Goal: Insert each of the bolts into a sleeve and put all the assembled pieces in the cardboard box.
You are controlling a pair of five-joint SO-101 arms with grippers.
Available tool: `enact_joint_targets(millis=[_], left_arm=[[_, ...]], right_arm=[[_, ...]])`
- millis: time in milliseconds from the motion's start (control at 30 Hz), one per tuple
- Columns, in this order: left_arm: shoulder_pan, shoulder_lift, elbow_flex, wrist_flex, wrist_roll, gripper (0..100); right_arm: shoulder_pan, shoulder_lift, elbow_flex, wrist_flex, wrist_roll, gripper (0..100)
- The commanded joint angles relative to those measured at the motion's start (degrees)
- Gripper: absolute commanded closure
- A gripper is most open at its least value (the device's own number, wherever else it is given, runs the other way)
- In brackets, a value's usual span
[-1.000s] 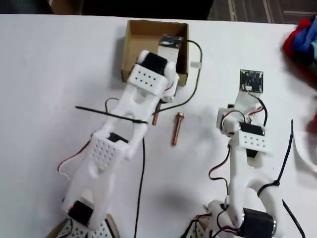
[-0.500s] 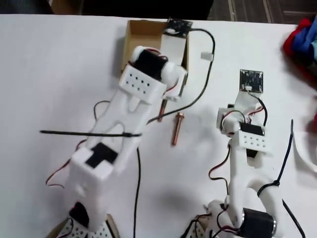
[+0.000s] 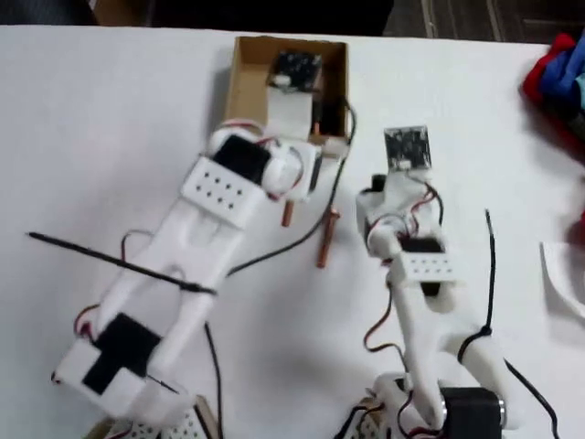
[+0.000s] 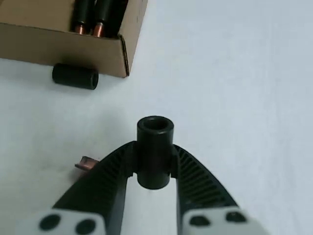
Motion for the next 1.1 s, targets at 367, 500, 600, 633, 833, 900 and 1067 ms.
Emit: enact_joint_targets(millis=[367, 500, 600, 633, 833, 900, 1067], left_arm=[[-0.5, -18.5, 24.5, -26.2, -0.1, 98], [-0.6, -18.5, 26.5, -28.4, -0.1, 98], [-0.8, -18.5, 26.7, -28.4, -0.1, 98], [-0.8, -18.4, 26.8, -28.4, -0.1, 98], [-0.8, -18.4, 26.8, -28.1, -0.1, 98], [-0.8, -18.4, 26.8, -28.2, -0.2, 98], [-0.8, -18.4, 26.9, -28.0, -0.2, 98]], right_arm=[[8.3, -21.4, 7.2, -5.2, 0.0, 97.6], [11.4, -34.9, 7.3, 4.6, 0.1, 97.5], [11.6, -42.8, 7.6, 11.3, 4.9, 97.5], [11.6, -44.8, 7.6, 12.7, 8.4, 97.5], [11.5, -50.3, 8.6, 15.9, 19.3, 97.5], [11.4, -50.6, 8.9, 15.9, 18.9, 97.5], [11.4, -50.7, 8.9, 15.9, 19.3, 97.5]])
